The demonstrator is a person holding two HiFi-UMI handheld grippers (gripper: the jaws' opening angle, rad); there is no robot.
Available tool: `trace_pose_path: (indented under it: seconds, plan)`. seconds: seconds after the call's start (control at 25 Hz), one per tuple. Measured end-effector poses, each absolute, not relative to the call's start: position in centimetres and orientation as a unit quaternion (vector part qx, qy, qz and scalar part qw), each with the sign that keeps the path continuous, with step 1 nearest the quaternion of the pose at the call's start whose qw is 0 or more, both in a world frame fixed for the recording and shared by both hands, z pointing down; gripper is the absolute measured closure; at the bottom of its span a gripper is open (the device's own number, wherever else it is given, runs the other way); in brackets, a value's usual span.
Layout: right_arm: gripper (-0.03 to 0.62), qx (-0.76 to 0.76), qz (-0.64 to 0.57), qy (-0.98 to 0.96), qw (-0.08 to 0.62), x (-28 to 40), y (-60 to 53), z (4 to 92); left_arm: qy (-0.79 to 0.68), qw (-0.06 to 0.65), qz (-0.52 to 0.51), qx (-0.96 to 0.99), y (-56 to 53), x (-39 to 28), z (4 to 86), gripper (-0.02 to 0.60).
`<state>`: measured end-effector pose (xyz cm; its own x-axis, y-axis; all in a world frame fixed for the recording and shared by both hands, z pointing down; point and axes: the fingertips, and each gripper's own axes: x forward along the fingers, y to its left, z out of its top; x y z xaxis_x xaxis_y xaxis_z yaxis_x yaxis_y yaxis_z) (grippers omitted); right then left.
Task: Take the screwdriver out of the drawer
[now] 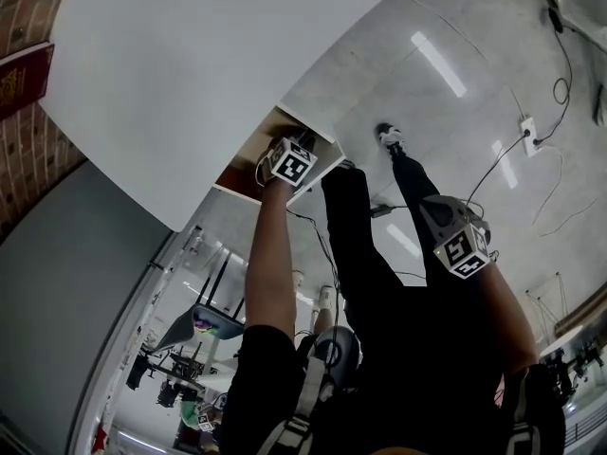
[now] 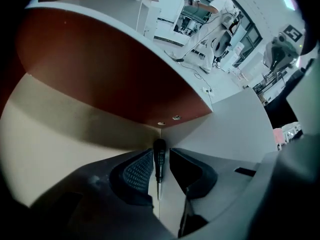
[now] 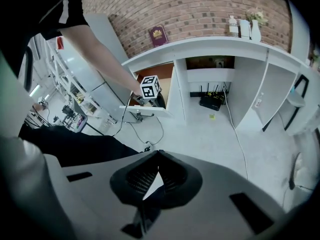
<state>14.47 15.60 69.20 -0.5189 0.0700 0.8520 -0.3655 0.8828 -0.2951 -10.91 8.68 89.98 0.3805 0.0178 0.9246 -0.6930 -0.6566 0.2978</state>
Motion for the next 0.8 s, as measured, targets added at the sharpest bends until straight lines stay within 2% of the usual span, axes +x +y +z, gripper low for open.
trace_pose_path:
  seconds: [0.44,0.8]
  plan:
    - [0.537,0.072,0.24,-0.838,0.486,14.3,17.0,70.2,-0.145,0.339,0.548,0.751,8.4,-10.5,91.5,0.503]
    - [0.537,0.072,0.243,-0.839,0.482,14.0,17.6,70.7,-0.131,0.35,0.536,0.757,8.4,-10.4,91.4,0.515]
